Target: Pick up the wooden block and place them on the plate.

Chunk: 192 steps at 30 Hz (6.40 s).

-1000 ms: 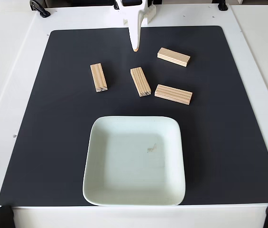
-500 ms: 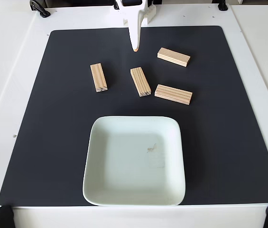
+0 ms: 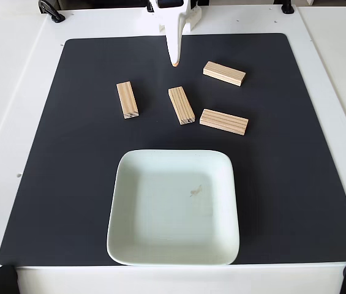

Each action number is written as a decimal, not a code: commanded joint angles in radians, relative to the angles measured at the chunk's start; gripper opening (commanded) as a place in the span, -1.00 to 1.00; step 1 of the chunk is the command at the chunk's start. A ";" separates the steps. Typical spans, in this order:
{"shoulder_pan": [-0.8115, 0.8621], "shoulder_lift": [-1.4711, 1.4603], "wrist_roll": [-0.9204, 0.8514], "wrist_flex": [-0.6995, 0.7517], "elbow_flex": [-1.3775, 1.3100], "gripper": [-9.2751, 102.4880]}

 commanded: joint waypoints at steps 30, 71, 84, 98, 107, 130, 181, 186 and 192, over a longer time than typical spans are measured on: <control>-0.006 0.008 0.009 -0.003 0.002 -0.84; -0.138 -0.081 0.009 0.011 -0.081 -0.84; -0.207 -0.696 0.026 0.239 -0.765 -0.84; -0.227 -1.551 0.321 0.408 -1.437 -0.84; -0.252 -1.870 0.525 0.422 -1.703 -0.84; -0.273 -1.962 0.624 0.508 -1.746 -0.28; -0.273 -2.261 0.623 0.583 -1.979 -0.35; -0.288 -2.261 0.623 0.589 -1.976 -0.44; -0.288 -2.261 0.623 0.589 -1.967 -0.84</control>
